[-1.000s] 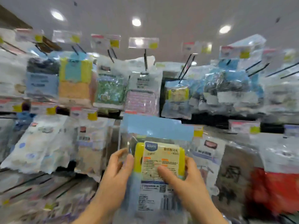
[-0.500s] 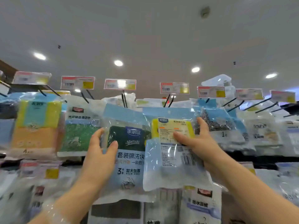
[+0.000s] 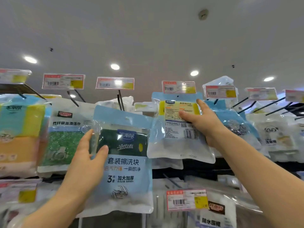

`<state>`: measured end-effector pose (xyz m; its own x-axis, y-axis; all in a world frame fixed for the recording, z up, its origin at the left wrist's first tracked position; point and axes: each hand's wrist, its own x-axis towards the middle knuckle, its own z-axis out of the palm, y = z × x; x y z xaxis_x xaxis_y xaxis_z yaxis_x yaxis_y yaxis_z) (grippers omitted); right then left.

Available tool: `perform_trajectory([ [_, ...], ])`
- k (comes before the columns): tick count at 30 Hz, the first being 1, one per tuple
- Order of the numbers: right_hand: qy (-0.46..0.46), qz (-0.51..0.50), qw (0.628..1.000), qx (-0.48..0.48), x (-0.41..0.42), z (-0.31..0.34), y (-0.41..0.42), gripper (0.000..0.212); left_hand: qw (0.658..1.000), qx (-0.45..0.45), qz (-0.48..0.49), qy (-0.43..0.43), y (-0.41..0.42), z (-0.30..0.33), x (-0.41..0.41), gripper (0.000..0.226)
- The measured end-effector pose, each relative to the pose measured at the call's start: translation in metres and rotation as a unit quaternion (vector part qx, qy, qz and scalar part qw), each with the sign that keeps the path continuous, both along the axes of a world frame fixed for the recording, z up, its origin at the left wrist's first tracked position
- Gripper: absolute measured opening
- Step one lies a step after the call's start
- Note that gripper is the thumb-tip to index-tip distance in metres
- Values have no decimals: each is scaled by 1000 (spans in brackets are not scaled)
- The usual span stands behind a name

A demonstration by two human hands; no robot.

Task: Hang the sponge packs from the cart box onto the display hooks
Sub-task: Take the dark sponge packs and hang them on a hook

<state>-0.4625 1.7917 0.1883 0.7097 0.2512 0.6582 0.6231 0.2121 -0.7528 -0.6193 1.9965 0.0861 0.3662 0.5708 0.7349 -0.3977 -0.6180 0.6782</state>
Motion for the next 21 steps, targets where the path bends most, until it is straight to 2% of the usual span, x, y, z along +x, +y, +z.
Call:
perform_trajectory([
  [5, 21, 19, 1000, 7, 3, 7, -2, 88, 1000, -21, -2, -21, 8, 1, -2, 54],
  [10, 52, 29, 998, -35, 5, 9, -1, 89, 999, -28, -6, -42, 10, 2, -3, 52],
  [13, 45, -14, 997, -60, 8, 7, 1, 89, 998, -31, -2, -46, 13, 1, -4, 52],
  [16, -3, -88, 990, -114, 12, 4, 9, 83, 998, -40, -10, -37, 17, -3, -3, 51],
  [18, -44, -158, 968, -191, 17, 0, 18, 80, 998, -49, -14, -35, 19, -5, -2, 50],
  [21, -124, -296, 889, -328, 21, -12, 36, 63, 997, -62, -26, -40, 18, -7, -1, 50],
])
